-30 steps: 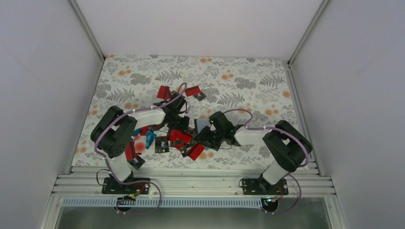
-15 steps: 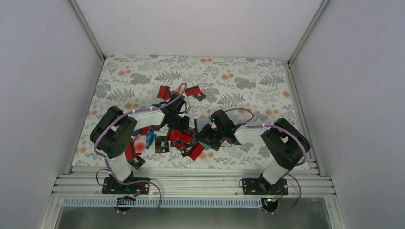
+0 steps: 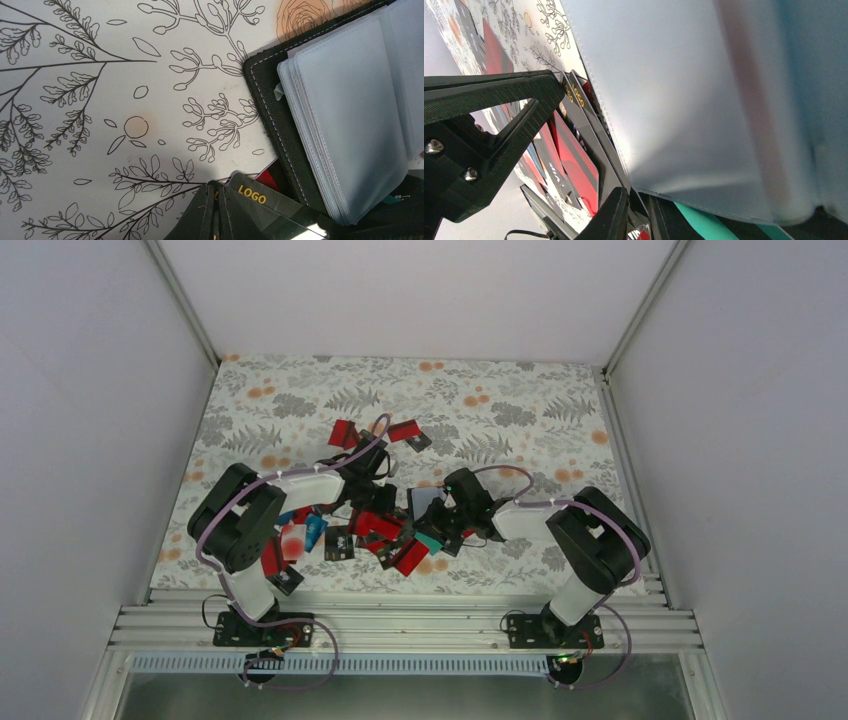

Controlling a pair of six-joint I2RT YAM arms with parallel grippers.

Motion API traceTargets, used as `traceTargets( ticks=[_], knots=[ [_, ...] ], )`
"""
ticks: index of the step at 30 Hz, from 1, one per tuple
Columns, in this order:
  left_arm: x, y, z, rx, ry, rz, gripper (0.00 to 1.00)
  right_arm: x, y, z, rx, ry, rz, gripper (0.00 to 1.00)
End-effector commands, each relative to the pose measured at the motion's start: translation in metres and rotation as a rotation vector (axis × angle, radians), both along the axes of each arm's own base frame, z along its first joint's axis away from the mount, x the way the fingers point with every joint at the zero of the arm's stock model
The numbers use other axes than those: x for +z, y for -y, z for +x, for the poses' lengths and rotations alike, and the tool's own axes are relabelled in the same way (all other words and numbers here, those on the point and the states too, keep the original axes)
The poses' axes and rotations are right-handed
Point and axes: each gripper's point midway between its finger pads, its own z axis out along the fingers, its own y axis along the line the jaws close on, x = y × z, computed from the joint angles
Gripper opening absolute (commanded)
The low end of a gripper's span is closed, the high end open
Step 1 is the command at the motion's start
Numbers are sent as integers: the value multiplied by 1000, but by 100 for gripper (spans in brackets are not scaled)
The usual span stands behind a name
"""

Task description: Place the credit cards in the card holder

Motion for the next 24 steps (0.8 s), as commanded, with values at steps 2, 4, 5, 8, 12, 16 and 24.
traceTargets(
  ticks=[2, 4, 5, 8, 12, 16, 24],
  knots=[
    [-35, -22, -33, -7, -131, 100, 6, 17, -12, 15, 13, 77, 62, 12],
    [-36, -23, -33, -6, -133, 101, 6, 18, -12, 15, 19, 79, 59, 10],
    [-36, -23, -34, -6, -134, 102, 6, 18, -13, 15, 22, 81, 57, 10],
    [-36, -22, -34, -7, -133, 99, 6, 19, -13, 16, 28, 86, 50, 5],
    [-35, -23, -34, -4, -134, 98, 6, 19, -13, 15, 36, 84, 48, 4],
    [-28, -23, -31, 12, -120, 98, 6, 18, -11, 10, 45, 67, 44, 4],
    [15, -27, -14, 76, -25, 102, 11, 30, 8, -5, 61, 91, -6, 4]
  ],
)
